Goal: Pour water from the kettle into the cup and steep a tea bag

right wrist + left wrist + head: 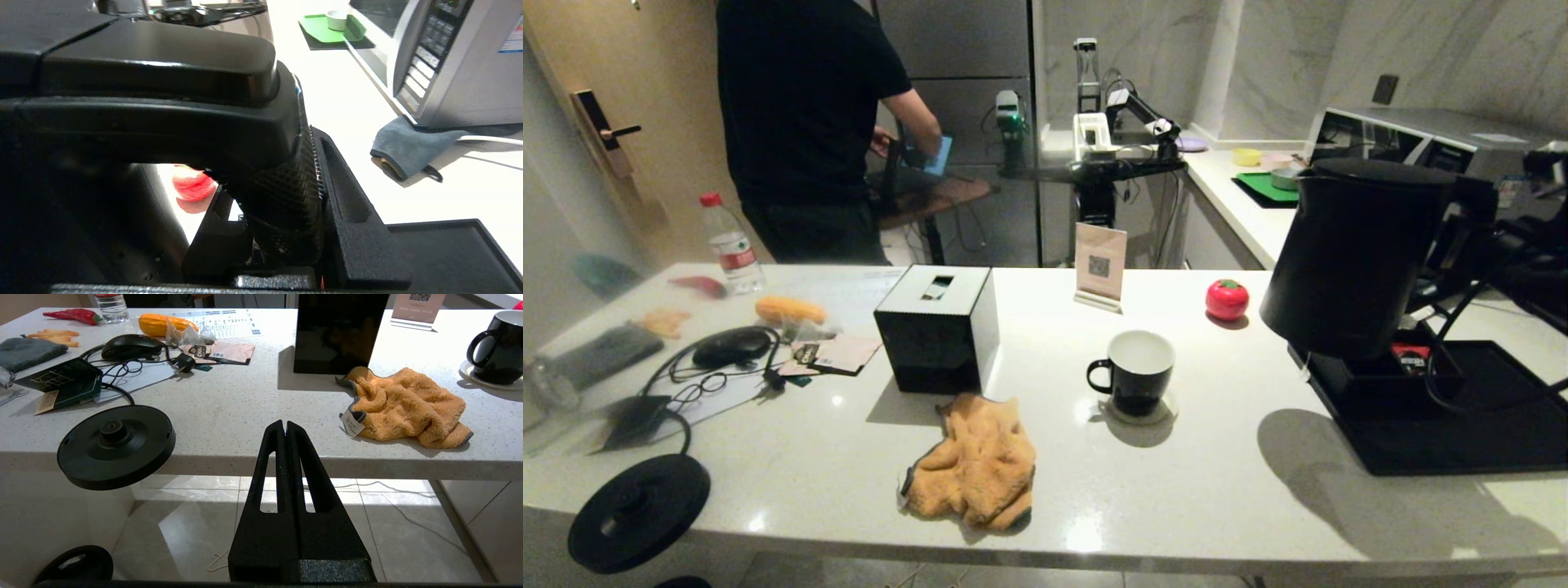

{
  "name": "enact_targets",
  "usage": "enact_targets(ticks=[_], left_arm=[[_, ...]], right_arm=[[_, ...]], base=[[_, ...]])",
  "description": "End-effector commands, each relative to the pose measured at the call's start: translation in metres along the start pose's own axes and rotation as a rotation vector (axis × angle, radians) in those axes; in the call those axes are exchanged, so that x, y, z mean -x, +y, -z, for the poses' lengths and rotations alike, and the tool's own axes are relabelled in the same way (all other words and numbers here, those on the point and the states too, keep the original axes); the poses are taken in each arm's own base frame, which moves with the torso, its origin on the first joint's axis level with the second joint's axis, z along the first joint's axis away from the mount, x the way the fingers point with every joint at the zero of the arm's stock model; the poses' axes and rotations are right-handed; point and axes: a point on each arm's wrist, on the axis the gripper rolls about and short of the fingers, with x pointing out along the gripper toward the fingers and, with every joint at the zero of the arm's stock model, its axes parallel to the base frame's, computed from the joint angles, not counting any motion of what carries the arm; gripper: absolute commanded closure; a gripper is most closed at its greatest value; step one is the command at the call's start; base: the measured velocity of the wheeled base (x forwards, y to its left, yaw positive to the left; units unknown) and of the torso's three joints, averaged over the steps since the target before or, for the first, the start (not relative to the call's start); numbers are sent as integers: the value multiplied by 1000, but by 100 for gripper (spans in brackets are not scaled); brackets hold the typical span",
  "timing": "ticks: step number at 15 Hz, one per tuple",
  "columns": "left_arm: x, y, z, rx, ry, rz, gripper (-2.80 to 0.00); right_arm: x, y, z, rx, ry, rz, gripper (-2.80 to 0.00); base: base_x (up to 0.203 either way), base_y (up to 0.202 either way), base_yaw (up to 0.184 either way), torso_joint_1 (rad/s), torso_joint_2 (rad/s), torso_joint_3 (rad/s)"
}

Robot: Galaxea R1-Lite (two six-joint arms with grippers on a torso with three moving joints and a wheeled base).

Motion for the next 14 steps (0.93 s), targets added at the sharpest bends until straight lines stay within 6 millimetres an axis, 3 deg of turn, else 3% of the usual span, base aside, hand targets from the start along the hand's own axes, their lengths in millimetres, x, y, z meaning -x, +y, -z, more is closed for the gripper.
enact_targets(ticks=[1, 14], left_arm=[[0, 0, 0, 0, 1, 0, 0], [0, 0, 0, 0, 1, 0, 0]], right_arm=[[1, 12, 4, 7, 7, -8, 0], [14, 45, 18, 105, 45, 88, 0]], base=[[0, 0, 0, 0, 0, 0], [0, 0, 0, 0, 0, 0]])
